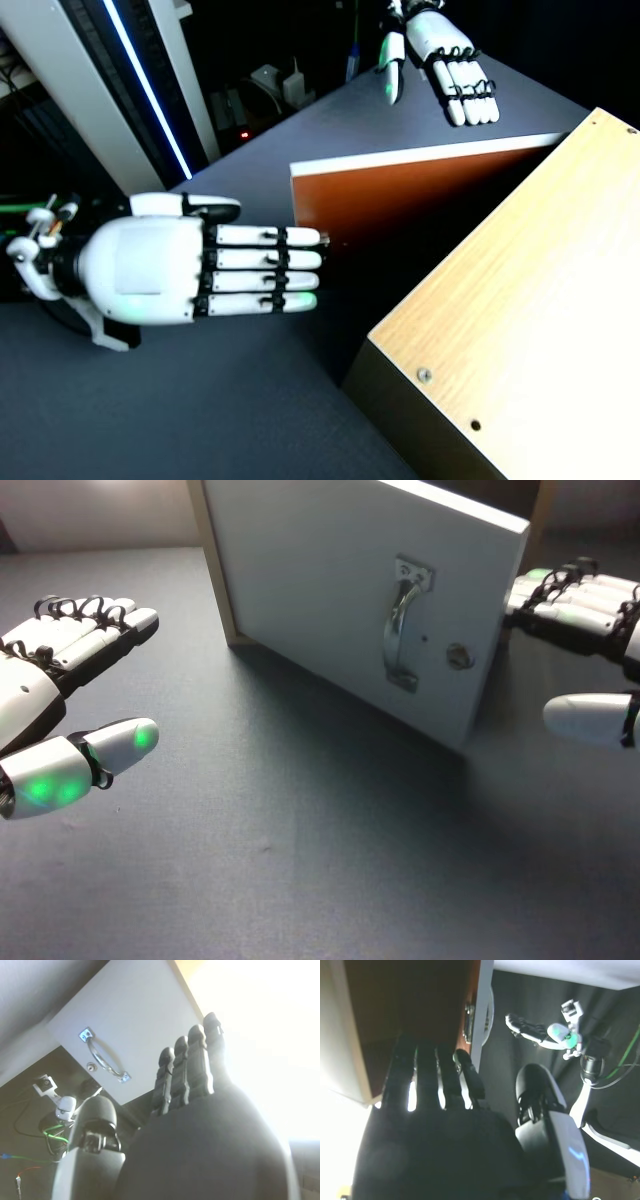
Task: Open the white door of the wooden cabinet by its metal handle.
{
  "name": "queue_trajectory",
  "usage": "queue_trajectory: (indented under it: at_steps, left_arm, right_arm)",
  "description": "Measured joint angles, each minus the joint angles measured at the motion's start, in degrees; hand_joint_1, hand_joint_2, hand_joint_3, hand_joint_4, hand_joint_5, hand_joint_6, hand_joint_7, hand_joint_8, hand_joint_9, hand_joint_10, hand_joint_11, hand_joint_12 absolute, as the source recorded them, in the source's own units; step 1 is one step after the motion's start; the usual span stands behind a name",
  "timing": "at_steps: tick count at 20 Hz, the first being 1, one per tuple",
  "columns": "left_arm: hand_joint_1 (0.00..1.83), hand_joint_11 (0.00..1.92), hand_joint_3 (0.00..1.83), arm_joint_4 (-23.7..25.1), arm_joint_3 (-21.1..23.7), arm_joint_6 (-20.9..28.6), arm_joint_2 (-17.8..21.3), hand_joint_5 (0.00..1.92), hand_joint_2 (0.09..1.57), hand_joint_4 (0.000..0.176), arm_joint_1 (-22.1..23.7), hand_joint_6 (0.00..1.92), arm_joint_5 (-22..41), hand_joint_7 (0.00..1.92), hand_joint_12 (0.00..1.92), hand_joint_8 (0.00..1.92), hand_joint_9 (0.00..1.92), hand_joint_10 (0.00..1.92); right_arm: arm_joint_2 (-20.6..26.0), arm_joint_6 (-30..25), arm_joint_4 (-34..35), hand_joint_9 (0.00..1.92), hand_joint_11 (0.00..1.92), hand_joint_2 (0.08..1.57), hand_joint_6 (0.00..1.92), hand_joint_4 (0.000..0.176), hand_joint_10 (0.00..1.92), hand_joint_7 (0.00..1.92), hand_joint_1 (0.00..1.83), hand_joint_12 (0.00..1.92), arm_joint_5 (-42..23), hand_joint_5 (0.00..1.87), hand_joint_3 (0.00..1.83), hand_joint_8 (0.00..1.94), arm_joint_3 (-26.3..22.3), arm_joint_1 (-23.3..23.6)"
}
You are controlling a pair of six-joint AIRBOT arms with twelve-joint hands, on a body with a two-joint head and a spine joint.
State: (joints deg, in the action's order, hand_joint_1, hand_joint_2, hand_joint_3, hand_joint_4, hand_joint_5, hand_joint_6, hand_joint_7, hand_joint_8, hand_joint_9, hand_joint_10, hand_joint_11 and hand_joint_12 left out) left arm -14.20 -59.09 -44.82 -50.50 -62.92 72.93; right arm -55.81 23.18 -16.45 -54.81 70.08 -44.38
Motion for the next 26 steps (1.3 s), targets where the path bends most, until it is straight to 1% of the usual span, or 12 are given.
queue_trajectory:
  at_steps: [6, 7, 10, 13, 18, 20, 21, 22, 23, 24, 25, 26]
  left_arm:
    - [0.0, 0.05, 0.01, -0.42, 0.0, 0.0, 0.0, 0.07, 1.44, 0.0, 0.0, 0.0, 0.37, 0.04, 0.04, 0.0, 0.04, 0.0]
    - [0.0, 0.05, 0.01, -0.39, 0.0, 0.0, 0.0, 0.07, 1.44, 0.0, 0.0, 0.0, 0.46, 0.04, 0.04, 0.0, 0.04, 0.0]
    - [0.0, 0.05, 0.02, -1.09, 0.44, 0.04, 0.0, 0.07, 1.46, 0.0, -0.37, 0.0, 1.07, 0.04, 0.04, 0.0, 0.04, 0.0]
    - [0.0, 0.04, 0.0, -1.55, 0.48, 0.04, 0.0, 0.08, 1.34, 0.0, -0.94, 0.0, 1.25, 0.04, 0.05, 0.0, 0.03, 0.0]
    - [0.02, 0.01, 0.0, -1.75, 0.48, 0.02, 0.0, 0.09, 1.37, 0.0, -0.96, 0.0, 1.4, 0.04, 0.06, 0.0, 0.02, 0.0]
    - [0.14, 0.0, 0.0, -1.84, 0.48, 0.04, 0.0, 0.08, 1.37, 0.0, -1.05, 0.0, 1.46, 0.02, 0.0, 0.0, 0.0, 0.0]
    - [0.05, 0.0, 0.0, -1.92, 0.48, 0.02, 0.0, 0.01, 1.33, 0.0, -1.07, 0.0, 1.46, 0.0, 0.0, 0.0, 0.0, 0.0]
    - [0.1, 0.0, 0.01, -2.16, 0.48, 0.0, 0.02, 0.0, 1.41, 0.0, -1.07, 0.0, 1.46, 0.0, 0.0, 0.0, 0.0, 0.0]
    - [0.02, 0.07, 0.01, -2.29, 0.48, 0.02, 0.02, 0.0, 1.49, 0.0, -1.27, 0.0, 1.64, 0.06, 0.06, 0.0, 0.07, 0.01]
    - [0.0, 0.23, 0.0, -2.32, 0.48, 0.02, 0.02, 0.23, 1.54, 0.0, -1.46, 0.03, 1.73, 0.31, 0.58, 0.04, 0.32, 0.01]
    - [0.05, 0.04, 0.11, -2.4, 0.48, 0.02, 0.02, 0.19, 1.56, 0.0, -1.6, 0.01, 1.81, 0.16, 0.43, 0.01, 0.1, 0.0]
    - [0.26, 0.01, 0.09, -2.82, 0.48, 0.02, 0.02, 0.22, 1.57, 0.0, -1.62, 0.01, 1.77, 0.14, 0.38, 0.0, 0.08, 0.0]
  right_arm:
    - [-0.76, -1.55, -2.93, 0.0, 0.07, 1.43, 0.0, 0.0, 0.0, 0.0, 0.23, 0.04, -0.68, 0.0, 0.0, 0.0, -0.83, 0.66]
    - [-1.05, -1.97, -3.69, 0.0, 0.09, 1.44, 0.0, 0.0, 0.0, 0.0, 0.18, 0.04, -0.9, 0.0, 0.0, 0.0, -0.9, 1.01]
    - [-2.23, -2.45, -5.44, 0.0, 0.0, 1.45, 0.0, 0.0, 0.0, 0.0, 0.25, 0.0, -1.25, 0.0, 0.0, 0.0, -1.03, 2.05]
    - [-3.54, -3.48, -8.07, 0.0, 0.0, 1.47, 0.0, 0.0, 0.0, 0.0, 0.2, 0.0, -1.51, 0.02, 0.01, 0.0, -1.14, 3.15]
    - [-5.55, -5.18, -11.13, 0.0, 0.02, 1.45, 0.01, 0.0, 0.0, 0.0, 0.27, 0.01, -1.55, 0.04, 0.0, 0.0, -1.01, 5.09]
    - [-6.56, -5.62, -12.92, 0.0, 0.0, 1.46, 0.01, 0.0, 0.0, 0.0, 0.2, 0.0, -1.6, 0.05, 0.0, 0.0, -0.94, 6.12]
    - [-6.84, -5.73, -13.44, 0.0, 0.0, 1.47, 0.0, 0.0, 0.0, 0.0, 0.17, 0.0, -1.49, 0.06, 0.0, 0.0, -0.92, 6.4]
    - [-7.58, -6.12, -14.4, 0.0, 0.0, 1.44, 0.01, 0.0, 0.0, 0.02, 0.27, 0.0, -1.49, 0.09, 0.0, 0.01, -0.79, 7.17]
    - [-8.09, -6.62, -14.93, 0.0, 0.0, 1.42, 0.01, 0.0, 0.0, 0.04, 0.37, 0.0, -1.57, 0.12, 0.0, 0.01, -0.7, 7.74]
    - [-8.44, -6.8, -15.15, 0.0, 0.0, 1.4, 0.01, 0.0, 0.0, 0.03, 0.45, 0.0, -1.77, 0.11, 0.0, 0.0, -0.63, 7.8]
    - [-8.94, -6.95, -15.78, 0.0, 0.0, 1.36, 0.01, 0.0, 0.0, 0.07, 0.55, 0.0, -1.77, 0.12, 0.0, 0.01, -0.5, 8.39]
    - [-9.6, -6.97, -16.44, 0.04, 0.03, 1.33, 0.01, 0.0, 0.01, 0.16, 0.61, 0.01, -1.68, 0.18, 0.0, 0.01, -0.39, 8.87]
